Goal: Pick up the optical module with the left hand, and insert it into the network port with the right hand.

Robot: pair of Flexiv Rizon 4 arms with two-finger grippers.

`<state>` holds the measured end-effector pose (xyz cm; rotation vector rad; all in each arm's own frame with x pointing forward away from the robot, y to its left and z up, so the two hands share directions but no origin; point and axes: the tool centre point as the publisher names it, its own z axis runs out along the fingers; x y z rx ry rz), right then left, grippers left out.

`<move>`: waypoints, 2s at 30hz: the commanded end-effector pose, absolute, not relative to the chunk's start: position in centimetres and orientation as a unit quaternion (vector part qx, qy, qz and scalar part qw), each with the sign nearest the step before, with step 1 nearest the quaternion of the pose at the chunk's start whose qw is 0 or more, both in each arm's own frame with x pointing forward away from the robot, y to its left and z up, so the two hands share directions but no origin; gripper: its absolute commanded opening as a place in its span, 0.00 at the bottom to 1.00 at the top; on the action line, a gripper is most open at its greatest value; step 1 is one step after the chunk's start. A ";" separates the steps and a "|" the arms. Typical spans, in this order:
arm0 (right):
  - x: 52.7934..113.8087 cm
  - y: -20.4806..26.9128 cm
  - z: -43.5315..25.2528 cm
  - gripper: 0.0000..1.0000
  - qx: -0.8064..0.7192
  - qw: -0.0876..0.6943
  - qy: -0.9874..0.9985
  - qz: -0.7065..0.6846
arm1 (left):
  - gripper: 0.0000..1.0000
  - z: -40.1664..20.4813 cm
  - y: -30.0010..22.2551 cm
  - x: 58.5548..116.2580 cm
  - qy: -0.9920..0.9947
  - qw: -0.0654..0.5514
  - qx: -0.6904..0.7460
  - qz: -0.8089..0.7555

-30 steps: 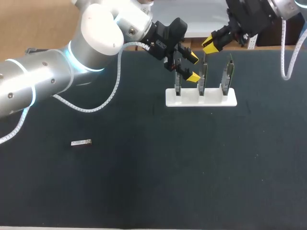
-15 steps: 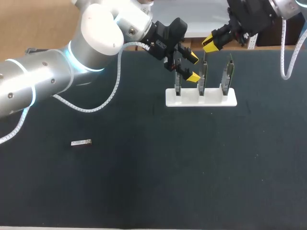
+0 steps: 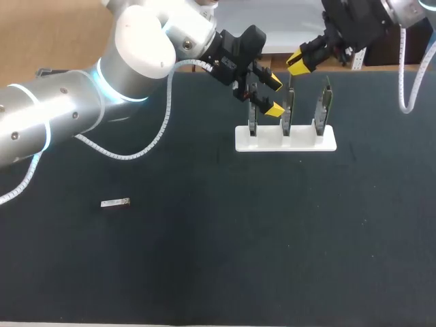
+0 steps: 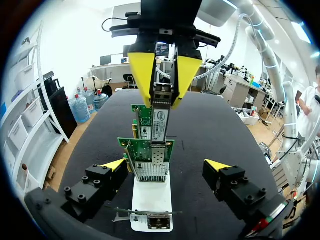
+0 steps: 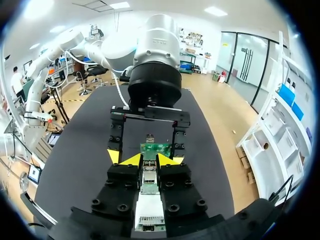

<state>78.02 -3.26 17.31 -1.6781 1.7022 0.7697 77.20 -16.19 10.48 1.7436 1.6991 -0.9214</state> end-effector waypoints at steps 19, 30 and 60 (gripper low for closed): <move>78.1 -3.3 17.1 0.00 -0.633 0.310 0.646 0.294 | 1.00 10.5 -16.3 77.4 0.629 0.263 0.647 -0.341; 78.0 -3.3 17.4 0.00 -0.633 0.313 0.644 0.295 | 1.00 10.5 -16.3 77.4 0.629 0.263 0.647 -0.341; 77.8 -3.3 16.3 0.00 -0.627 0.299 0.654 0.299 | 1.00 10.5 -16.3 77.4 0.629 0.263 0.647 -0.341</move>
